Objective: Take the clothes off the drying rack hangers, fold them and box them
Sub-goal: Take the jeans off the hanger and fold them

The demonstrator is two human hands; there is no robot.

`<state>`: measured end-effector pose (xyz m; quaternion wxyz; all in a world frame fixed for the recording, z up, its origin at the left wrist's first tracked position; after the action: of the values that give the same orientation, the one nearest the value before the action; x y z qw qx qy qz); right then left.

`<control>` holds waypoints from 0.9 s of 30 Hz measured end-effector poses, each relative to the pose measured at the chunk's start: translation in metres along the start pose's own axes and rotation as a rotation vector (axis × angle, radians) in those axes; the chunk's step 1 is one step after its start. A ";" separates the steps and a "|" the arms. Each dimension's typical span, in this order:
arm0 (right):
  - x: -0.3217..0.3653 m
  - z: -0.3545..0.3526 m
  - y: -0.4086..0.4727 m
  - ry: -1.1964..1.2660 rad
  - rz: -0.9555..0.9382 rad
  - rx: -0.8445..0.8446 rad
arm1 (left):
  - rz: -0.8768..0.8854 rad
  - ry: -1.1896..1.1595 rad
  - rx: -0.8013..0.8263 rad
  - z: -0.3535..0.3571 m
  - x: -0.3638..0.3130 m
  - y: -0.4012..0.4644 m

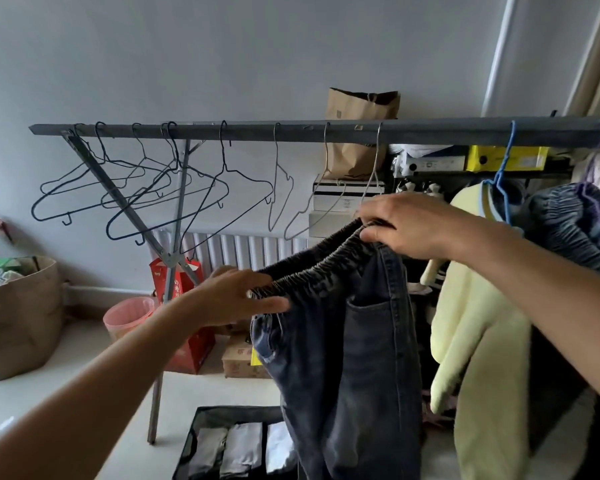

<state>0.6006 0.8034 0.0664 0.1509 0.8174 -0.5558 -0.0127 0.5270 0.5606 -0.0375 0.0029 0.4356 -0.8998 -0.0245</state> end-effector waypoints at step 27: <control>0.007 -0.001 -0.024 0.543 -0.134 -0.264 | -0.335 0.288 -0.292 -0.084 -0.057 -0.011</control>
<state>0.6251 0.8050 0.0626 0.3976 0.7991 -0.4337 0.1240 0.5735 0.5954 0.0466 0.1896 0.5725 -0.7924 -0.0918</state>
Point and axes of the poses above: each hand's wrist, its own y-axis towards the middle knuckle, its own z-axis out of the palm, x = y × z, the point moved 3 cm from there along y, towards the middle knuckle, and after that the axes turned 15 degrees about y, right-handed, at the moved point
